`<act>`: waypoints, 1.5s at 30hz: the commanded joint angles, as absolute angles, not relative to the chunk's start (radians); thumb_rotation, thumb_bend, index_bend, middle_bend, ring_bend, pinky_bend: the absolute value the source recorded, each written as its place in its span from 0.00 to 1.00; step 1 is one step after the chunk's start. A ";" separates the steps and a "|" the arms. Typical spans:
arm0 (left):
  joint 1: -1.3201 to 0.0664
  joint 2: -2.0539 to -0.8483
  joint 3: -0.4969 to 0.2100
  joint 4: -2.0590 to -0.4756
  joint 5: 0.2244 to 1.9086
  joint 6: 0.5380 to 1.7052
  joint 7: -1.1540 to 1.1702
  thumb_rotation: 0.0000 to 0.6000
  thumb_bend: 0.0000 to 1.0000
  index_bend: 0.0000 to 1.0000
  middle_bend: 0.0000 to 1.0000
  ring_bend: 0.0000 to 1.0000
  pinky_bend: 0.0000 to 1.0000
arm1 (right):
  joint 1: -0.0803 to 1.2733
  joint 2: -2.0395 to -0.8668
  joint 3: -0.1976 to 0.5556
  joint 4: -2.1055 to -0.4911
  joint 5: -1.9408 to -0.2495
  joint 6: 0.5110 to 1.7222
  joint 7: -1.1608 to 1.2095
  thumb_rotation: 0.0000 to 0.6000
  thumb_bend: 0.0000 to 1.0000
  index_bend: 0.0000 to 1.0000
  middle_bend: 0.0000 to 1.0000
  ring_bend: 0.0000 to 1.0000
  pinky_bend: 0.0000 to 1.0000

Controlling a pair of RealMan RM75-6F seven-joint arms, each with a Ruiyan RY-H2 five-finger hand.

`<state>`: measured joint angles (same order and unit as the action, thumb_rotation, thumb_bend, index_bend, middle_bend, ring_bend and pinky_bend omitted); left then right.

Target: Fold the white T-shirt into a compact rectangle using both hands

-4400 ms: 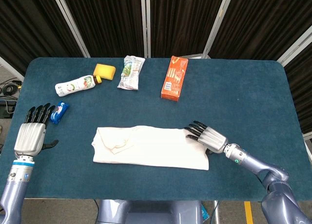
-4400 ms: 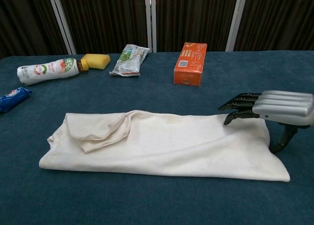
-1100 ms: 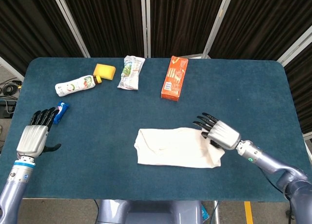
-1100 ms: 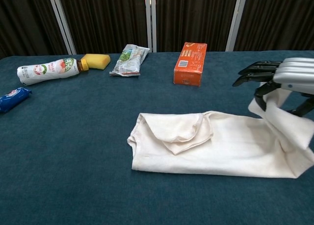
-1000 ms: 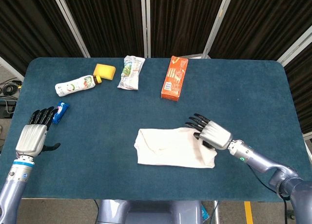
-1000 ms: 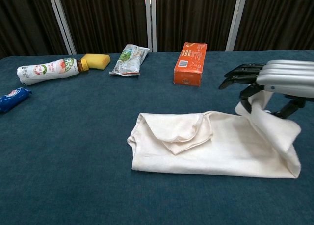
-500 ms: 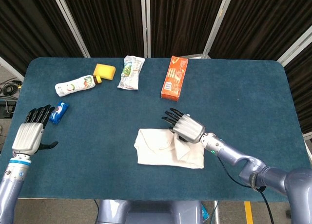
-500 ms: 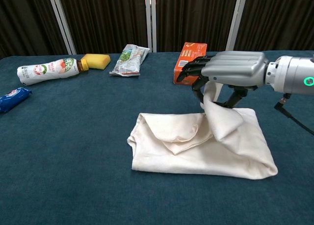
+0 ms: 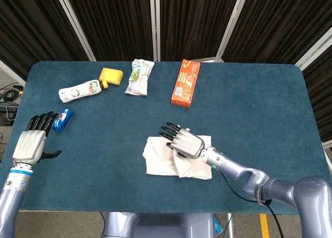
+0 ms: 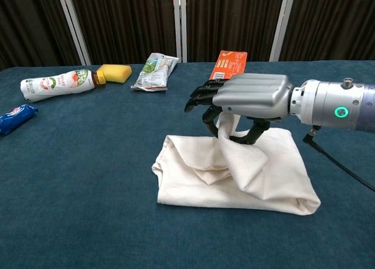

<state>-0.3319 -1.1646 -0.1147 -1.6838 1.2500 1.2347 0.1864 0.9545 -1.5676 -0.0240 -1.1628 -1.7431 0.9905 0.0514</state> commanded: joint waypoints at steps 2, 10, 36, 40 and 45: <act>-0.332 -1.165 -0.114 -1.685 1.250 1.235 0.188 1.00 0.00 0.00 0.00 0.00 0.00 | 0.964 -1.594 -0.015 -1.149 -1.743 0.981 0.018 1.00 0.39 0.72 0.12 0.00 0.00; -0.332 -1.163 -0.116 -1.683 1.247 1.233 0.181 1.00 0.00 0.00 0.00 0.00 0.00 | 0.979 -1.640 -0.002 -1.116 -1.733 0.958 -0.029 1.00 0.39 0.72 0.12 0.00 0.00; -0.331 -1.175 -0.109 -1.680 1.242 1.240 0.212 1.00 0.00 0.00 0.00 0.00 0.00 | 0.921 -1.493 0.050 -1.232 -1.744 1.149 -0.092 1.00 0.00 0.00 0.00 0.00 0.00; -0.326 -1.189 -0.108 -1.660 1.267 1.266 0.214 1.00 0.00 0.00 0.00 0.00 0.00 | 0.862 -1.414 0.030 -1.241 -1.731 1.196 -0.090 1.00 0.00 0.00 0.00 0.00 0.00; -0.310 -1.213 -0.103 -1.618 1.313 1.316 0.195 1.00 0.00 0.00 0.00 0.00 0.00 | 0.756 -1.331 0.015 -1.233 -1.677 1.278 -0.052 1.00 0.00 0.00 0.00 0.00 0.00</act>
<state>-0.3158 -1.2051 -0.1047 -1.6292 1.3020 1.3051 0.2036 0.8000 -1.3604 0.0251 -1.2347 -1.7063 1.2405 -0.0734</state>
